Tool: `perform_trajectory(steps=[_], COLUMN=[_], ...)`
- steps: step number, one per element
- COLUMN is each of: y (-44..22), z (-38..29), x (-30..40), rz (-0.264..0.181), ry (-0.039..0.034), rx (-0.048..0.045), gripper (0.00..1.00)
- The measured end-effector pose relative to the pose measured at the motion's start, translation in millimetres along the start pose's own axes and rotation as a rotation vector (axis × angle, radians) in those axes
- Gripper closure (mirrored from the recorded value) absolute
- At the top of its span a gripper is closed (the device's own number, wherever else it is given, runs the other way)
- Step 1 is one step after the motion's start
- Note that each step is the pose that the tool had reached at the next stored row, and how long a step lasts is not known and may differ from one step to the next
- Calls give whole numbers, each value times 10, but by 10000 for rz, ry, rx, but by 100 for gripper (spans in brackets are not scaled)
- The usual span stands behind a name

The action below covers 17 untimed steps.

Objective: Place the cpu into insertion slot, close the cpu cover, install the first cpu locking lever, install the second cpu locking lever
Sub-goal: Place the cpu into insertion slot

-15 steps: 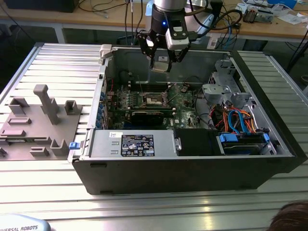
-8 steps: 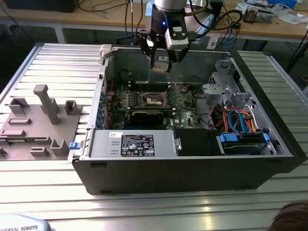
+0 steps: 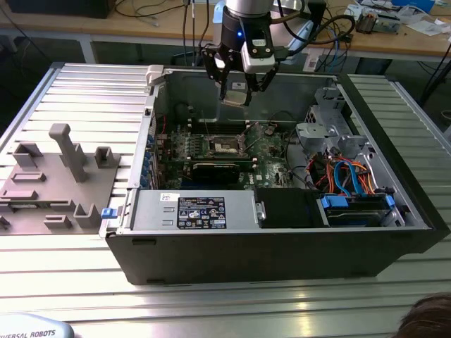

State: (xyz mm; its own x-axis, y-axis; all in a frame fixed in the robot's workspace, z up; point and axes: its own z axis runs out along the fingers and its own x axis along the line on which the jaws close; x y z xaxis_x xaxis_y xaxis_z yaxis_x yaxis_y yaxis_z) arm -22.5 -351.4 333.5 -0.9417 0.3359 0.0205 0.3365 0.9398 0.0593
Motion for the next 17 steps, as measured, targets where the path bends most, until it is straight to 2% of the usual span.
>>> perform_trajectory(steps=[17], y=[0], z=[3], x=[0], rz=[342], ry=[-27], rx=[11], gripper=[45])
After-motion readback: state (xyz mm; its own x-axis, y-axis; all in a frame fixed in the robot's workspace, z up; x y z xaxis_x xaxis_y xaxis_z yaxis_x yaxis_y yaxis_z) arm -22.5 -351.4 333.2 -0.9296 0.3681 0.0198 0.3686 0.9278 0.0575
